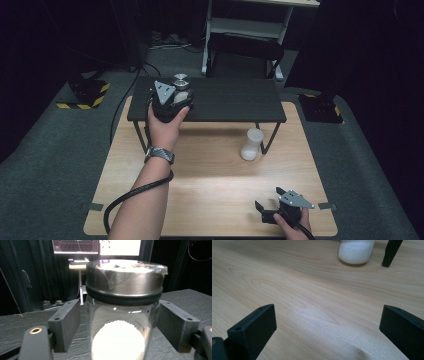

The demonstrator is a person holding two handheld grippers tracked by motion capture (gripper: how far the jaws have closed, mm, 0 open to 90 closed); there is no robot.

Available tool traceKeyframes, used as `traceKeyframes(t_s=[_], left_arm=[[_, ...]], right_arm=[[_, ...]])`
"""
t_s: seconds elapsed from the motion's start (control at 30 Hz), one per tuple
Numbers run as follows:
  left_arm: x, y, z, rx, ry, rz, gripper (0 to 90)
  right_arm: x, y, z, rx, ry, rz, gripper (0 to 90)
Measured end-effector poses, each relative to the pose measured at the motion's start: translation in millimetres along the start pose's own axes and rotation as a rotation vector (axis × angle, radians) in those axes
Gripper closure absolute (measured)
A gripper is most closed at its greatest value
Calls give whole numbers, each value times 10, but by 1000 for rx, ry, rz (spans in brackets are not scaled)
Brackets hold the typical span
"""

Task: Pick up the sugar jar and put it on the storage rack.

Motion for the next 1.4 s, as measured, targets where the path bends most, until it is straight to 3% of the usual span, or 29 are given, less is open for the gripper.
traceKeyframes(t_s=[0.27, 0.47, 0.8, 1.1, 1.2, 1.4], left_arm=[[-115, -53, -33, -3, -23, -3, 55], [-206, -128, -48, -31, -35, 9, 13], [-493, -259, -114, -42, -59, 25, 5], [-762, -442, -143, -10, -96, 31, 5], [-833, -514, -156, -31, -116, 32, 5], [-929, -626, -141, -30, -125, 30, 5]], right_arm=[[2, 10, -4, 1, -10, -17, 9], [2, 10, -7, -4, -11, -19, 9], [-1, 9, -12, -6, -11, -22, 9], [-5, 8, -22, -12, -11, -24, 9], [-7, 7, -20, -11, -10, -23, 9], [-3, 11, -27, -19, -11, -27, 9]])
Point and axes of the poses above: each handheld gripper's, and its own axes: x roughly forward along the jaws, y roughly out of its top, z roughly to its right, the point moved 8 cm from there along x, roughly forward along the jaws, and after that the axes turned 1 degree about -x, right-handed, at the moved point
